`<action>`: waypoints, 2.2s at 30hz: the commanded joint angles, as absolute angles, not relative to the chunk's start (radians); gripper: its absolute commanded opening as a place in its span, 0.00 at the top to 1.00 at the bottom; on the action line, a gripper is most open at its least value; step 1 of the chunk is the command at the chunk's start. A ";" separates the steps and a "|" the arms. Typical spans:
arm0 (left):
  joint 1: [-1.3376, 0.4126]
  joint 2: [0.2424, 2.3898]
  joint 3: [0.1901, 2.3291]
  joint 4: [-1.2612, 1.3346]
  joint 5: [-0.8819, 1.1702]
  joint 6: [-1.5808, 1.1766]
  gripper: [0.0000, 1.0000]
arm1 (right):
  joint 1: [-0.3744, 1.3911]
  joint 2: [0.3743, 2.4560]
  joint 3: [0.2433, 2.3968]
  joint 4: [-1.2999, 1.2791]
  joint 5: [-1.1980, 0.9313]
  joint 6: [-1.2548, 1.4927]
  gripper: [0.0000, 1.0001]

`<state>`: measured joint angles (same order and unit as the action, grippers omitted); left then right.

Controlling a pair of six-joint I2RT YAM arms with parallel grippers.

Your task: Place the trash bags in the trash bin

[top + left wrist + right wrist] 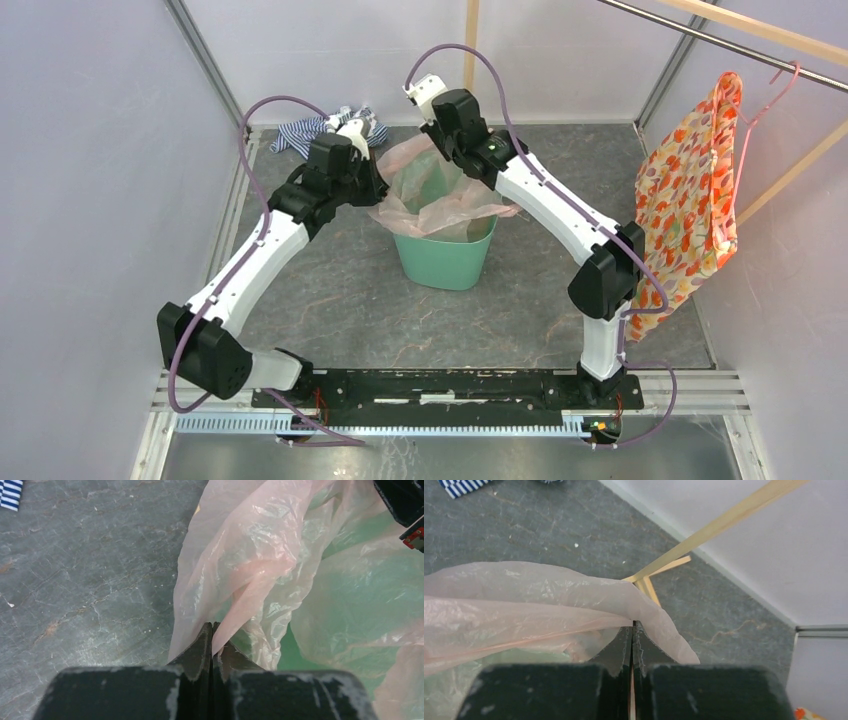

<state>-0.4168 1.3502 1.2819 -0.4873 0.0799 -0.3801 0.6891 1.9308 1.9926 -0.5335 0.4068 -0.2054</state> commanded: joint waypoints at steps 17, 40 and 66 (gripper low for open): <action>-0.393 1.410 1.196 -0.536 0.044 -0.394 0.98 | 0.568 1.902 1.963 -0.564 0.270 -0.054 0.97; -0.393 1.280 1.061 -0.509 0.158 -0.457 0.95 | 0.558 1.736 1.952 -0.581 0.070 -0.002 0.48; -0.393 1.244 1.095 -0.517 0.166 -0.451 0.93 | 0.562 1.294 1.778 -0.758 0.115 0.150 0.16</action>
